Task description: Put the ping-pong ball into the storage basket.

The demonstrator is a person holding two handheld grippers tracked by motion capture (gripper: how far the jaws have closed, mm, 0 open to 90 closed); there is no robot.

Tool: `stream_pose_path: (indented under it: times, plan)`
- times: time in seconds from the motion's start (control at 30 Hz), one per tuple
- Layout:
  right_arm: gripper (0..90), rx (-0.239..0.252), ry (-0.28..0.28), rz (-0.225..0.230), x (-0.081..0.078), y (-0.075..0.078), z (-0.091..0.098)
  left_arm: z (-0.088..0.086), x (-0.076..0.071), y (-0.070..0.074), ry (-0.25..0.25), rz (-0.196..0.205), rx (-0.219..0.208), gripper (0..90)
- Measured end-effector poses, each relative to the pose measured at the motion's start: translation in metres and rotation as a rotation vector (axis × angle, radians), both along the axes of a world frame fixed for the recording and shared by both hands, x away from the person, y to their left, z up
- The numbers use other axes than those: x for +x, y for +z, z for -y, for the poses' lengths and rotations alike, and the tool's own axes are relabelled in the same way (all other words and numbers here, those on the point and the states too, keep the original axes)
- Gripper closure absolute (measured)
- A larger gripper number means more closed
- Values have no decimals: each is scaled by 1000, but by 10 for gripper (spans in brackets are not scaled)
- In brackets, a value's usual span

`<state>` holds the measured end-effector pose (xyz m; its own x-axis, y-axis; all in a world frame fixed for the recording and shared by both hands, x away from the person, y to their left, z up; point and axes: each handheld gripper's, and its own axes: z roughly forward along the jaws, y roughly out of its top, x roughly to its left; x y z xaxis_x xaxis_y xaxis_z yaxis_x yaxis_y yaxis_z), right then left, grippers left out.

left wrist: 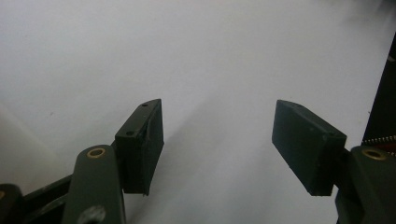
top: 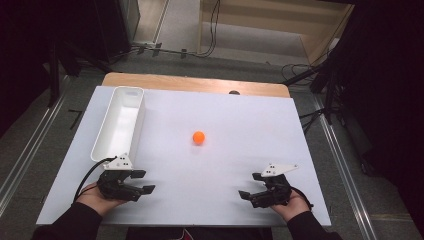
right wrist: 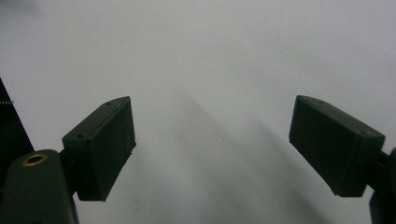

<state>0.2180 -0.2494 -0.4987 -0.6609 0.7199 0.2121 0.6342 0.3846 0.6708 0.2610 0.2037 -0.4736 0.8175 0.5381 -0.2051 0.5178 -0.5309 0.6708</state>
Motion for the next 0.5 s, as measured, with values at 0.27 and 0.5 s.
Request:
stream_pose_path:
  times: [0.27, 0.5]
  plan:
    - [131, -3, -2, -1, 0, 0, 0, 2, 0, 0, 1, -15, -5, 345]
    - [132, -1, 0, -1, 0, 0, 0, 3, 1, 0, -2, -20, -5, 345]
